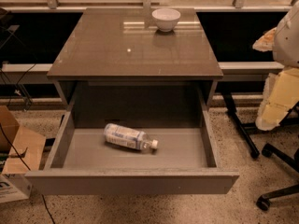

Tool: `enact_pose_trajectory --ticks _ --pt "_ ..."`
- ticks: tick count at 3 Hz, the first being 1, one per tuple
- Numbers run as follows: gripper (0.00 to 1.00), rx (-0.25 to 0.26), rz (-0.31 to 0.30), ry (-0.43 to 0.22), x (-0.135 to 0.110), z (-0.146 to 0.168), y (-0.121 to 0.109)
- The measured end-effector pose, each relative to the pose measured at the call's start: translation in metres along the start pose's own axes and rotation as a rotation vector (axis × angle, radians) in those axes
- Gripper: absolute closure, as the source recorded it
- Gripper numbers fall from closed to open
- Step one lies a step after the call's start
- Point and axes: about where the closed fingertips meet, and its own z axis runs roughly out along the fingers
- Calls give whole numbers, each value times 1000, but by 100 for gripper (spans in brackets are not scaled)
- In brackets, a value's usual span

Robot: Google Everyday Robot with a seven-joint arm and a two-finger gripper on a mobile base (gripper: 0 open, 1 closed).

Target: Pick blue plastic bottle from top drawer and place on counter

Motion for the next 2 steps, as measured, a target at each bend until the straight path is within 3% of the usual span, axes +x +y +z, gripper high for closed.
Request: enact_pose_trajectory --ticks 1,2 --pt "0 -4 5 -4 -11 6 -1" --pt "0 -38 31 -67 -46 30 -3"
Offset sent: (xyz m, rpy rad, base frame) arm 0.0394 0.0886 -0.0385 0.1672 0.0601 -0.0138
